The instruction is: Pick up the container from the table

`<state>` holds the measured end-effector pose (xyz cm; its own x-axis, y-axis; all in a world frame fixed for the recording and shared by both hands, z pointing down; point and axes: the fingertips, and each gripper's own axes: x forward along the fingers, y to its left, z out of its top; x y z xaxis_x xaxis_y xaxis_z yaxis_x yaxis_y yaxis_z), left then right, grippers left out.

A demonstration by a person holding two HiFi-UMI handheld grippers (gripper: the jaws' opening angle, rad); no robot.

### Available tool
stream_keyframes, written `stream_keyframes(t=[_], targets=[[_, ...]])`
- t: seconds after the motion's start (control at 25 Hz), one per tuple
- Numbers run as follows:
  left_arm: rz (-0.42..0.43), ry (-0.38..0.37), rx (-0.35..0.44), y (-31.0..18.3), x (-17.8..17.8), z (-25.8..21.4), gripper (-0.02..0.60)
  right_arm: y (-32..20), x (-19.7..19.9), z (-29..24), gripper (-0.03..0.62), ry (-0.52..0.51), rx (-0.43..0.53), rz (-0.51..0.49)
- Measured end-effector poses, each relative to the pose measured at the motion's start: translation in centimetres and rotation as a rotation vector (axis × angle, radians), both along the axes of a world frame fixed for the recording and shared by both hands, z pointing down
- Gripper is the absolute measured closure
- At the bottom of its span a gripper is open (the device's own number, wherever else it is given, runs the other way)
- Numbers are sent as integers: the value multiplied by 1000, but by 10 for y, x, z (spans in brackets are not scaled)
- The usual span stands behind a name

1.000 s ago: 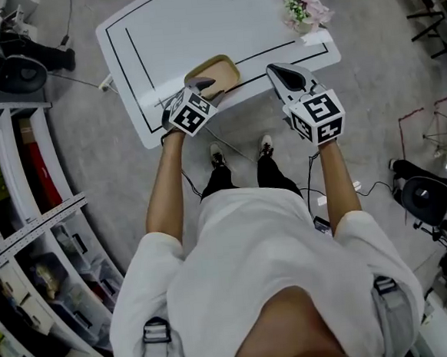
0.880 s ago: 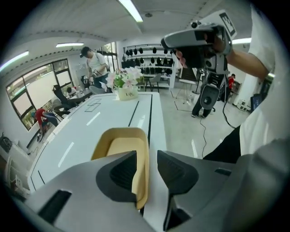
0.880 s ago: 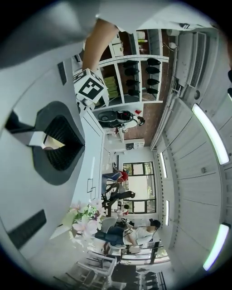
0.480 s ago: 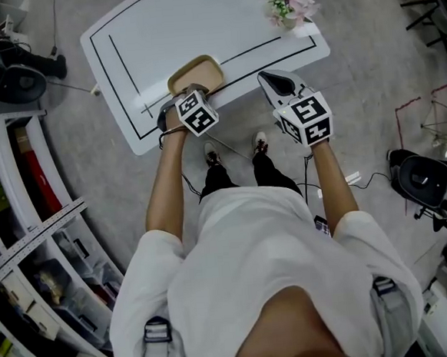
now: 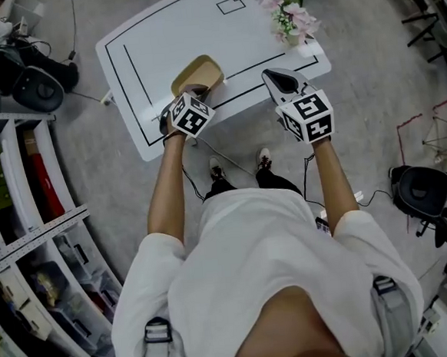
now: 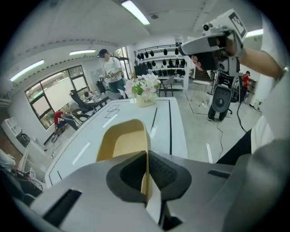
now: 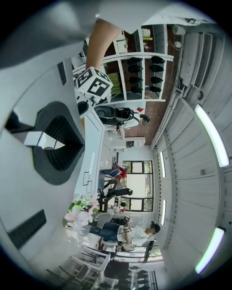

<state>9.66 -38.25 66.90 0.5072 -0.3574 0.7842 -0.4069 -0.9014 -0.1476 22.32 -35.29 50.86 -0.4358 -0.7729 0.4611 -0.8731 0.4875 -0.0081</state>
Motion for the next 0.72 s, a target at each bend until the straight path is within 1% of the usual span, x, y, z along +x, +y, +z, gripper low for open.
stream_keyframes(t=[0.24, 0.32, 0.44, 0.52, 0.64, 0.72], targets=[[-126, 138, 130, -29, -24, -74, 554, -25, -10, -51, 580, 21, 127, -24], [-167, 214, 179, -35, -35, -108, 554, -33, -16, -70, 580, 40, 180, -36], [-232, 366, 246, -43, -54, -166, 554, -44, -24, -100, 580, 55, 254, -46], [-270, 449, 297, -46, -68, -201, 552, -49, -30, -117, 580, 63, 294, -54], [-310, 540, 378, -48, -86, -248, 554, -56, -39, -143, 580, 72, 353, -68], [-321, 563, 443, -47, -92, -274, 554, -59, -43, -160, 580, 79, 391, -79]])
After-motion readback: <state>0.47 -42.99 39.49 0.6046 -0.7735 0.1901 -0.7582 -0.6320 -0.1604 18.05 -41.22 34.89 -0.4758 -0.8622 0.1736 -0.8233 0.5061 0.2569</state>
